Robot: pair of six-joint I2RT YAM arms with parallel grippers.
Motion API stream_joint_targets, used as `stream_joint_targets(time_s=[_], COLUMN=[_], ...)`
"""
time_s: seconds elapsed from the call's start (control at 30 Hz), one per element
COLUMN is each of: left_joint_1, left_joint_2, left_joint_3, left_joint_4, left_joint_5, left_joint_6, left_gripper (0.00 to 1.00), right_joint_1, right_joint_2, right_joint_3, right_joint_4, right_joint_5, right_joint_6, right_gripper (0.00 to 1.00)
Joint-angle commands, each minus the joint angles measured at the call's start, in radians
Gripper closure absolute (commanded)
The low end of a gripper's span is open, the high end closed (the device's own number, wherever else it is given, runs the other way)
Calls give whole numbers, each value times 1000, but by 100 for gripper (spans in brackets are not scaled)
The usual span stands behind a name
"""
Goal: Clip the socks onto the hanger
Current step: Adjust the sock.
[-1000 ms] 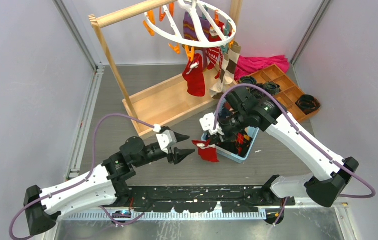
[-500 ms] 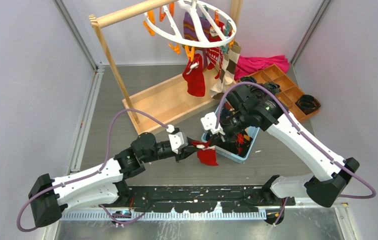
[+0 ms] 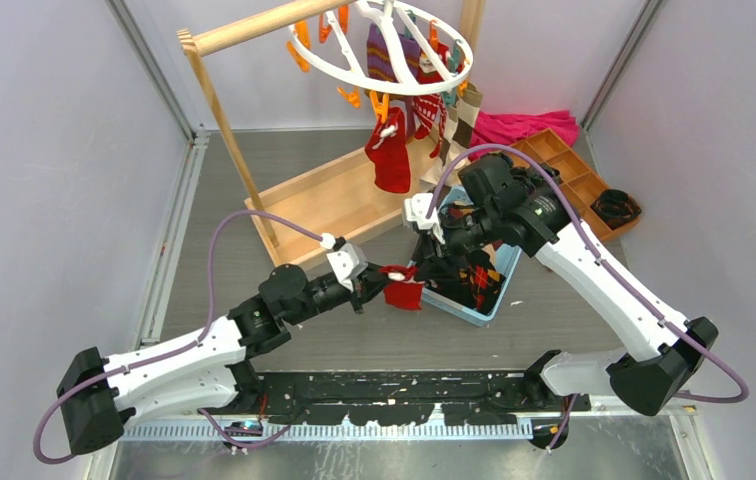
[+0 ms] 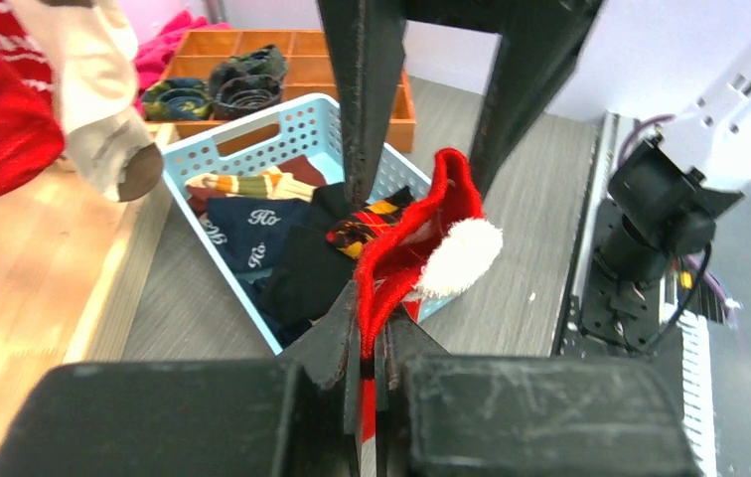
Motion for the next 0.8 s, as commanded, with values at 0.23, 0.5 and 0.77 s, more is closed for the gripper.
stream_joint_targets(time_s=[0.23,0.5,0.77], left_joint_1=[1,-2,-5], left_joint_2=[-2,32,49], left_joint_3=[-1,15,31], left_joint_4=[113,120,126], left_joint_5=[-240,-296,-303], left_joint_6=[-139,-204,-229], left_gripper=[100,100,100], right_joint_1=[-15,-14,1], right_joint_2=[-21,-7,13], right_joint_3=[-45,-58,-75], right_joint_4=[152,253,298], right_joint_5=[-23,59,78], right_joint_6=[165,290,328], right_gripper=[44,45,53])
